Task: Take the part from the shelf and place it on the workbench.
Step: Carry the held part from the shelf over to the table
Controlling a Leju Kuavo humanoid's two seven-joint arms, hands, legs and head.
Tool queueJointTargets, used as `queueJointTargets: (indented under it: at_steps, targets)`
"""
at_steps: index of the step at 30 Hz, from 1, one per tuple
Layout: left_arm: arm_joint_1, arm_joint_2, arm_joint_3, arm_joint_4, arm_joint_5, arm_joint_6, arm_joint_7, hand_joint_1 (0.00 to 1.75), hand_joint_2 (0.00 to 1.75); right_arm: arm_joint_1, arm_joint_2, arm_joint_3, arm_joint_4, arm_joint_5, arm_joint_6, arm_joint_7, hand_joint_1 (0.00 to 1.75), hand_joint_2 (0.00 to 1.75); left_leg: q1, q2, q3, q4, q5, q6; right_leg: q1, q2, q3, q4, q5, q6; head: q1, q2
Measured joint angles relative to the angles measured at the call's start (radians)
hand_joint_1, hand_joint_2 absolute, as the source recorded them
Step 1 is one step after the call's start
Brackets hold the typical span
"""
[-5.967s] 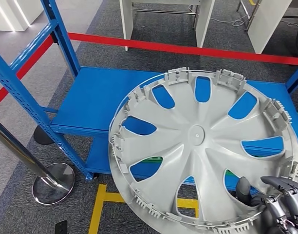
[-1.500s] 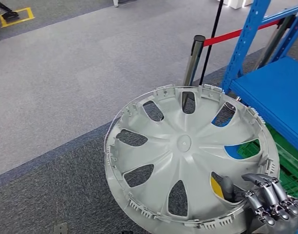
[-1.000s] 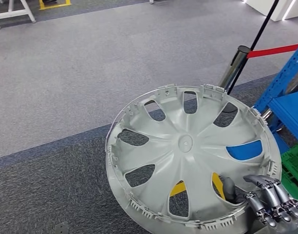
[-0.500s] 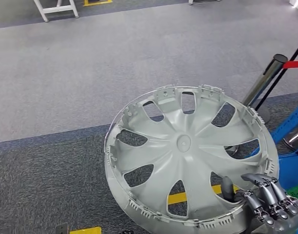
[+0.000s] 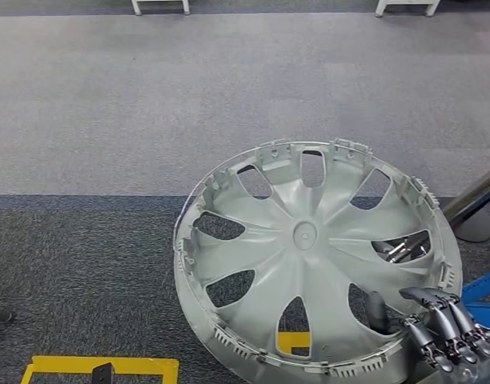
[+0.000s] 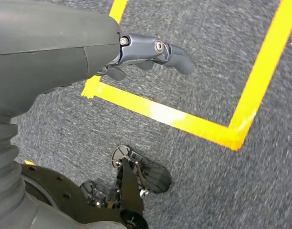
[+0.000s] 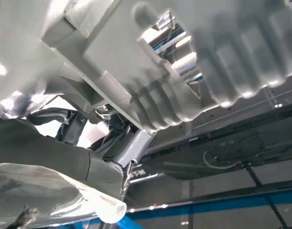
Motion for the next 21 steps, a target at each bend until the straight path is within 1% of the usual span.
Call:
queueJointTargets:
  at_steps: [1, 2, 3, 4, 5, 6, 7, 8, 9, 10, 11, 12, 13, 14, 15, 16, 17, 18, 19, 20, 21]
  targets:
    - [0.0, 0.0, 0.0, 0.0, 0.0, 0.0, 0.001, 0.0, 1.75, 0.0, -0.001, 0.0, 0.0, 0.0, 0.0, 0.0, 1.75, 1.75, 0.001, -0.015, 0.001, 0.002, -0.001, -0.001, -0.001, 0.002, 0.008, -0.032, 0.033, 0.001, 0.0, 0.0]
    - [0.0, 0.0, 0.0, 0.0, -0.001, 0.0, 0.001, 0.0, 1.75, 0.0, -0.001, 0.0, 0.001, 0.0, 0.0, 0.0, 1.75, 1.75, 0.003, -0.03, 0.002, 0.006, -0.003, -0.004, -0.004, 0.011, 0.031, -0.093, 0.076, 0.003, 0.0, 0.0]
    - [0.0, 0.0, 0.0, 0.0, -0.001, 0.0, 0.001, 0.0, 1.75, -0.001, -0.002, 0.0, 0.001, 0.0, 0.0, 0.0, 1.75, 1.75, 0.004, -0.044, -0.001, 0.011, -0.006, -0.01, -0.008, 0.037, 0.059, -0.157, 0.106, 0.005, 0.001, 0.0]
    - [0.0, 0.0, 0.0, 0.0, -0.002, 0.0, 0.002, 0.0, 1.75, -0.001, -0.002, 0.0, 0.002, 0.0, 0.0, 0.0, 1.75, 1.75, 0.005, -0.057, -0.005, 0.02, -0.01, -0.015, -0.012, 0.063, 0.084, -0.21, 0.125, 0.005, 0.0, 0.0]
    - [-0.001, 0.001, 0.0, 0.0, -0.002, 0.0, 0.003, 0.0, 1.75, 0.0, -0.002, 0.0, 0.002, 0.001, 0.0, 0.0, 1.75, 1.75, 0.006, -0.069, -0.011, 0.026, -0.011, -0.021, -0.015, 0.085, 0.099, -0.241, 0.13, 0.003, 0.001, 0.0]
    - [-0.001, 0.001, 0.0, 0.0, -0.003, 0.0, 0.004, 0.0, 1.75, 0.0, -0.003, 0.0, 0.003, 0.002, 0.0, 0.0, 1.75, 1.75, 0.007, -0.08, -0.016, 0.029, -0.011, -0.027, -0.014, 0.098, 0.106, -0.25, 0.125, -0.002, 0.001, 0.0]
    - [0.0, 0.001, 0.0, 0.0, -0.004, 0.0, 0.004, 0.0, 1.75, 0.001, -0.003, 0.0, 0.003, 0.003, 0.0, 0.0, 1.75, 1.75, 0.01, -0.092, -0.02, 0.031, -0.01, -0.032, -0.013, 0.09, 0.109, -0.253, 0.125, -0.008, 0.001, 0.0]
    - [0.002, 0.002, 0.0, 0.001, -0.005, 0.001, 0.005, 0.0, 1.75, 0.002, -0.003, 0.001, 0.003, 0.004, 0.0, 0.0, 1.75, 1.75, 0.012, -0.099, -0.022, 0.031, -0.009, -0.036, -0.012, 0.077, 0.11, -0.252, 0.126, -0.015, 0.001, 0.0]
    - [0.004, 0.002, 0.0, 0.001, -0.005, 0.001, 0.006, 0.0, 1.75, 0.002, -0.003, 0.001, 0.003, 0.005, 0.0, 0.0, 1.75, 1.75, 0.011, -0.088, -0.026, 0.039, -0.014, -0.04, -0.012, 0.064, 0.114, -0.254, 0.126, -0.022, -0.002, 0.0]
    - [0.004, 0.002, 0.0, 0.001, -0.005, 0.001, 0.006, 0.0, 1.75, 0.002, -0.003, 0.001, 0.003, 0.005, 0.0, 0.0, 1.75, 1.75, 0.01, -0.063, -0.037, 0.065, -0.029, -0.044, -0.012, 0.049, 0.118, -0.256, 0.126, -0.029, -0.006, 0.0]
    - [0.004, 0.002, 0.0, 0.001, -0.005, 0.001, 0.006, 0.0, 1.75, 0.002, -0.003, 0.002, 0.003, 0.005, 0.0, 0.0, 1.75, 1.75, 0.009, -0.031, -0.058, 0.109, -0.053, -0.047, -0.01, 0.032, 0.121, -0.258, 0.124, -0.036, -0.009, 0.0]
    - [0.003, 0.002, 0.0, 0.001, -0.005, 0.001, 0.006, 0.0, 1.75, 0.002, -0.003, 0.002, 0.003, 0.005, 0.0, 0.0, 1.75, 1.75, 0.008, 0.002, -0.087, 0.171, -0.083, -0.05, -0.006, 0.016, 0.124, -0.258, 0.122, -0.04, -0.013, 0.0]
    - [0.002, 0.002, 0.0, 0.001, -0.004, 0.001, 0.006, 0.0, 1.75, 0.002, -0.003, 0.003, 0.003, 0.006, 0.0, 0.0, 1.75, 1.75, 0.009, 0.019, -0.12, 0.238, -0.112, -0.052, -0.003, -0.001, 0.125, -0.258, 0.119, -0.044, -0.014, 0.0]
    - [0.001, 0.002, 0.0, 0.001, -0.002, 0.001, 0.006, 0.0, 1.75, 0.001, -0.003, 0.005, 0.004, 0.007, 0.0, 0.0, 1.75, 1.75, 0.01, 0.026, -0.144, 0.287, -0.128, -0.052, 0.0, -0.016, 0.127, -0.258, 0.117, -0.046, -0.014, 0.0]
    - [0.002, 0.002, 0.0, 0.001, 0.0, 0.0, 0.006, 0.0, 1.75, 0.001, -0.003, 0.007, 0.005, 0.01, 0.0, 0.0, 1.75, 1.75, 0.01, 0.029, -0.155, 0.308, -0.128, -0.051, 0.003, -0.031, 0.128, -0.258, 0.115, -0.048, -0.014, 0.0]
    - [0.003, 0.002, 0.001, 0.001, 0.003, 0.0, 0.006, 0.0, 1.75, -0.001, -0.003, 0.011, 0.007, 0.014, 0.0, 0.0, 1.75, 1.75, 0.009, 0.031, -0.145, 0.289, -0.108, -0.047, 0.005, -0.043, 0.131, -0.258, 0.112, -0.049, -0.014, 0.0]
    - [0.005, 0.002, 0.002, 0.001, 0.004, 0.0, 0.006, 0.0, 1.75, -0.003, -0.003, 0.014, 0.009, 0.018, 0.0, 0.0, 1.75, 1.75, 0.007, 0.036, -0.118, 0.235, -0.075, -0.042, 0.007, -0.056, 0.135, -0.258, 0.109, -0.048, -0.014, 0.0]
    - [0.006, 0.003, 0.003, 0.001, 0.005, -0.001, 0.006, 0.0, 1.75, -0.006, -0.003, 0.018, 0.011, 0.022, 0.0, 0.001, 1.75, 1.75, 0.001, 0.054, -0.082, 0.167, -0.044, -0.034, 0.008, -0.067, 0.139, -0.259, 0.105, -0.047, -0.013, 0.0]
    - [0.005, 0.004, 0.004, 0.001, 0.006, -0.002, 0.006, 0.0, 1.75, -0.008, -0.003, 0.021, 0.013, 0.026, 0.0, 0.001, 1.75, 1.75, -0.007, 0.075, -0.05, 0.104, -0.022, -0.025, 0.01, -0.077, 0.142, -0.259, 0.101, -0.044, -0.014, 0.0]
    - [0.004, 0.006, 0.005, 0.001, 0.006, -0.003, 0.006, 0.0, 1.75, -0.012, -0.003, 0.024, 0.015, 0.028, 0.0, 0.002, 1.75, 1.75, -0.015, 0.092, -0.029, 0.062, -0.012, -0.018, 0.011, -0.087, 0.145, -0.26, 0.098, -0.041, -0.013, 0.0]
    - [0.003, 0.007, 0.005, 0.001, 0.007, -0.004, 0.006, 0.0, 1.75, -0.016, -0.003, 0.027, 0.017, 0.031, 0.0, 0.002, 1.75, 1.75, -0.021, 0.102, -0.021, 0.043, -0.013, -0.013, 0.012, -0.096, 0.147, -0.263, 0.096, -0.037, -0.014, 0.0]
